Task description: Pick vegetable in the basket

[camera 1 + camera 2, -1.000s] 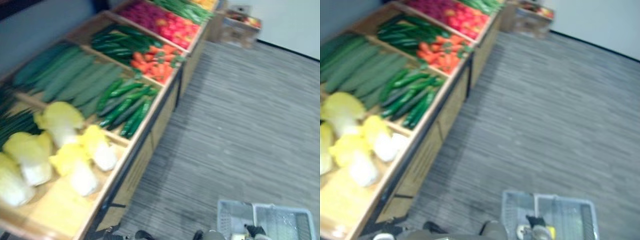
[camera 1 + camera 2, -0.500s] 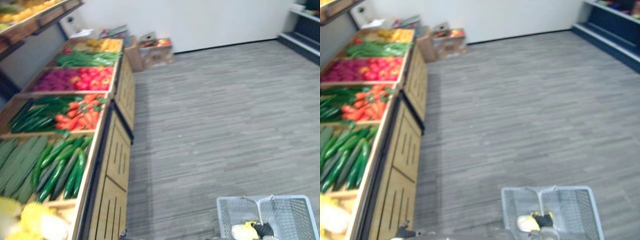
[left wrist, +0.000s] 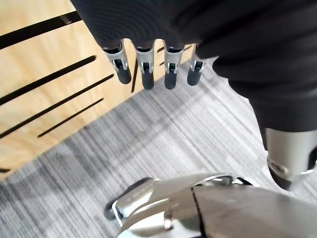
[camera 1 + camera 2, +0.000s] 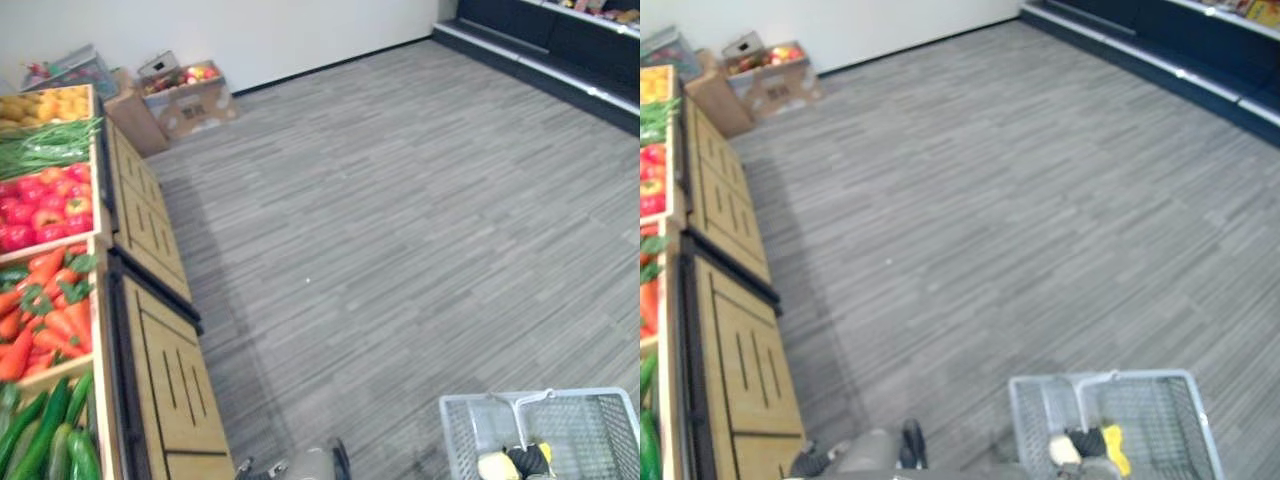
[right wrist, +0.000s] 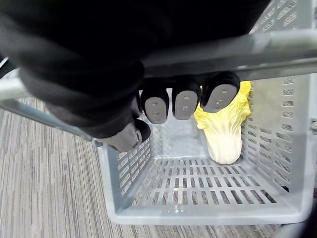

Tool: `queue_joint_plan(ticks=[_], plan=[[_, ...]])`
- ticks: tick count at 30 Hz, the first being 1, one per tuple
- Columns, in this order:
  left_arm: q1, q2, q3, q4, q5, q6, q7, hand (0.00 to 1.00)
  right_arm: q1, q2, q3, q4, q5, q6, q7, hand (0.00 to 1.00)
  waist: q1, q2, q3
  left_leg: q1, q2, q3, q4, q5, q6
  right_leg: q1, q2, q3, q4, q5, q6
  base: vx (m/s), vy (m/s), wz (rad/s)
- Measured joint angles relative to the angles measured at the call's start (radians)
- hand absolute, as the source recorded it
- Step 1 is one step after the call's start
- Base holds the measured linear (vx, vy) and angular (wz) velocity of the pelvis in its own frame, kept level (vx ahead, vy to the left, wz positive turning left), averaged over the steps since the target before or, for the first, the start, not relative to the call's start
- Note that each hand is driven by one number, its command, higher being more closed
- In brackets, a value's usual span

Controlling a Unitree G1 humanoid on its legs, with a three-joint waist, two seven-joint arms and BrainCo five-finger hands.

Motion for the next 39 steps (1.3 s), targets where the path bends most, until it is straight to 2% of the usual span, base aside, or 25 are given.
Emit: queue_joint_plan(ticks=[2,3,4,6,7,8,10,12,13,14,15,16,17,21,23,24,26,28,31,33,34,36,37,38,39], plan=[[0.0,0.01,-0.015,0.014,0.0,0.0,0.0,0.0,-0.001,0.001,-0.006,0.001,0.0,-0.009,0.0,1.0,-0.008,-0.006,0.004,0.059,-0.019,0.015,-0.03,0.009,0.013,-0.062,-0.005,0.014,0.201,0.043,0.074,0.43,0.213,0.13],[0.007,0.039,-0.044,0.019,0.0,0.002,-0.001,0.0,0.001,0.011,-0.005,0.005,0.002,-0.011,0.002,1.0,-0.021,-0.03,0.022,0.141,-0.026,0.017,-0.036,0.006,0.024,-0.123,-0.002,0.022,0.426,0.178,0.22,0.41,0.197,0.23],[0.0,0.052,-0.061,0.017,-0.001,0.003,-0.003,0.0,0.005,0.015,-0.005,0.005,0.004,-0.011,0.003,1.0,-0.023,-0.032,0.031,0.175,-0.028,0.013,-0.047,0.0,0.031,-0.147,0.004,0.019,0.514,0.214,0.221,0.48,0.171,0.33],[-0.013,0.075,-0.105,0.014,-0.002,0.009,-0.01,0.0,-0.001,0.022,-0.017,0.006,0.008,-0.012,0.005,1.0,-0.042,-0.047,0.04,0.293,-0.04,-0.027,-0.123,-0.005,0.034,-0.263,0.001,-0.073,0.742,0.195,0.188,0.38,0.055,0.43],[-0.025,0.075,-0.107,0.011,-0.003,0.009,-0.011,0.0,-0.001,0.023,-0.028,0.005,0.008,-0.016,0.004,1.0,-0.046,-0.044,0.043,0.318,-0.041,-0.035,-0.144,-0.004,0.033,-0.289,-0.002,-0.101,0.753,0.182,0.165,0.38,0.023,0.44],[-0.044,0.074,-0.106,0.001,-0.013,0.009,-0.01,0.0,-0.005,0.02,-0.055,0.005,0.009,-0.023,-0.005,1.0,-0.046,-0.033,0.056,0.371,-0.041,-0.048,-0.182,-0.002,0.031,-0.323,-0.013,-0.162,0.72,0.134,0.083,0.3,0.011,0.29],[-0.072,0.051,-0.102,-0.025,-0.036,0.009,-0.009,0.0,-0.011,0.022,-0.091,0.005,0.014,-0.023,-0.009,1.0,-0.048,-0.021,0.07,0.423,-0.04,-0.07,-0.208,-0.002,0.031,-0.353,-0.033,-0.241,0.575,0.093,0.015,0.4,-0.045,0.52],[-0.095,0.024,-0.072,-0.052,-0.057,0.007,-0.007,0.0,-0.007,0.033,-0.123,0.005,0.026,-0.021,-0.011,1.0,-0.051,-0.014,0.074,0.452,-0.037,-0.091,-0.223,-0.002,0.03,-0.364,-0.048,-0.273,0.345,0.091,0.006,0.47,-0.156,0.73],[-0.105,0.0,-0.055,-0.064,-0.079,0.006,-0.007,0.0,-0.001,0.046,-0.152,0.005,0.042,-0.019,-0.013,1.0,-0.055,-0.007,0.074,0.462,-0.024,-0.092,-0.223,-0.005,0.019,-0.362,-0.057,-0.274,0.169,0.111,0.01,0.46,-0.239,0.9],[-0.107,-0.023,-0.038,-0.077,-0.085,0.004,-0.006,0.0,0.001,0.054,-0.178,0.004,0.05,-0.012,-0.021,1.0,-0.062,0.0,0.076,0.475,0.002,-0.095,-0.226,-0.019,-0.032,-0.361,-0.065,-0.265,0.016,0.163,0.004,0.47,-0.258,0.89],[-0.105,-0.032,-0.027,-0.08,-0.085,0.001,-0.006,0.0,0.001,0.057,-0.191,0.003,0.051,-0.005,-0.026,1.0,-0.063,0.003,0.078,0.486,0.014,-0.095,-0.228,-0.031,-0.053,-0.36,-0.069,-0.259,-0.048,0.214,0.001,0.5,-0.289,0.65],[-0.097,-0.043,0.003,-0.086,-0.087,-0.001,-0.008,0.0,0.011,0.067,-0.195,0.005,0.05,0.007,-0.033,1.0,-0.062,0.006,0.081,0.512,0.037,-0.098,-0.234,-0.049,-0.088,-0.347,-0.069,-0.267,-0.086,0.371,0.02,0.51,-0.33,0.22],[-0.099,-0.072,0.042,-0.074,-0.087,0.002,-0.006,0.0,0.001,0.065,-0.198,0.003,0.05,0.016,-0.039,1.0,-0.043,0.041,0.082,0.522,0.08,-0.093,-0.233,-0.032,-0.129,-0.364,-0.04,-0.288,-0.02,0.323,-0.002,0.5,-0.341,0.11],[-0.109,-0.109,0.054,-0.065,-0.079,0.0,0.001,0.0,-0.007,0.087,-0.198,0.005,0.048,0.018,-0.036,1.0,-0.044,0.041,0.081,0.53,0.118,-0.106,-0.171,0.108,-0.179,-0.36,-0.049,-0.33,0.159,0.15,-0.035,0.47,-0.358,0.28],[-0.112,-0.12,0.064,-0.054,-0.08,0.0,0.002,0.0,-0.001,0.086,-0.195,0.005,0.048,0.019,-0.03,1.0,-0.048,0.039,0.081,0.424,0.171,-0.182,0.081,0.204,-0.177,-0.272,-0.04,-0.381,0.135,0.104,-0.048,0.35,-0.298,0.45],[-0.117,-0.119,0.062,-0.054,-0.08,0.0,0.001,0.0,0.006,0.079,-0.19,0.005,0.047,0.02,-0.03,1.0,-0.047,0.035,0.083,0.339,0.202,-0.213,0.257,0.289,-0.173,-0.216,-0.029,-0.399,0.106,0.088,-0.057,0.31,-0.274,0.31],[-0.119,-0.116,0.061,-0.061,-0.08,-0.003,-0.001,0.0,0.002,0.061,-0.186,0.006,0.038,0.022,-0.029,1.0,-0.042,0.038,0.082,0.233,0.229,-0.21,0.463,0.281,-0.166,-0.145,-0.015,-0.413,0.059,0.07,-0.075,0.27,-0.175,0.04],[-0.122,-0.109,0.056,-0.063,-0.079,-0.017,-0.011,0.0,-0.013,0.048,-0.185,0.005,0.038,0.02,-0.028,1.0,-0.041,0.036,0.083,0.15,0.237,-0.14,0.547,0.247,-0.149,-0.064,-0.007,-0.417,-0.002,0.068,-0.079,0.24,-0.091,-0.02],[-0.123,-0.102,0.045,-0.076,-0.079,-0.029,-0.019,0.0,-0.026,0.027,-0.19,0.005,0.037,0.016,-0.028,1.0,-0.034,0.036,0.082,0.073,0.227,-0.028,0.437,0.189,-0.123,0.022,-0.01,-0.426,-0.083,0.07,-0.075,0.24,0.018,0.0],[-0.125,-0.097,0.036,-0.084,-0.079,-0.03,-0.02,0.0,-0.039,0.019,-0.19,0.006,0.036,0.016,-0.029,1.0,-0.03,0.035,0.082,0.039,0.191,0.01,0.256,0.177,-0.119,0.051,-0.022,-0.432,-0.121,0.075,-0.057,0.25,0.114,0.04],[-0.129,-0.096,0.026,-0.081,-0.075,-0.028,-0.018,0.0,-0.039,0.014,-0.19,0.005,0.036,0.016,-0.029,1.0,-0.025,0.035,0.082,0.035,0.149,0.038,0.085,0.191,-0.11,0.068,-0.036,-0.441,-0.142,0.078,-0.035,0.35,0.205,0.25],[-0.13,-0.095,0.017,-0.075,-0.068,-0.023,-0.017,0.0,-0.03,0.007,-0.19,0.005,0.036,0.017,-0.03,1.0,-0.025,0.045,0.077,0.049,0.081,0.073,-0.194,0.291,-0.11,0.105,-0.048,-0.466,-0.167,0.077,0.007,0.34,0.238,0.38],[-0.13,-0.096,0.018,-0.065,-0.057,-0.018,-0.017,0.0,-0.017,-0.001,-0.191,0.005,0.036,0.018,-0.03,1.0,-0.02,0.069,0.066,0.051,0.062,0.081,-0.306,0.356,-0.1,0.129,-0.036,-0.483,-0.177,0.062,0.035,0.37,0.282,0.35],[-0.138,-0.083,0.026,-0.061,-0.046,-0.014,-0.017,0.0,-0.022,0.007,-0.186,0.025,0.034,0.023,-0.031,1.0,-0.011,0.061,0.062,0.061,0.039,0.084,-0.303,0.387,-0.001,0.16,-0.044,-0.479,-0.181,0.049,0.052,0.38,0.258,0.33],[-0.138,-0.074,0.025,-0.061,-0.039,-0.011,-0.017,0.0,-0.025,0.01,-0.17,0.029,0.027,0.023,-0.028,1.0,-0.011,0.045,0.055,0.066,0.02,0.088,-0.302,0.371,-0.006,0.173,-0.057,-0.472,-0.198,0.05,0.052,0.38,0.219,0.17]])
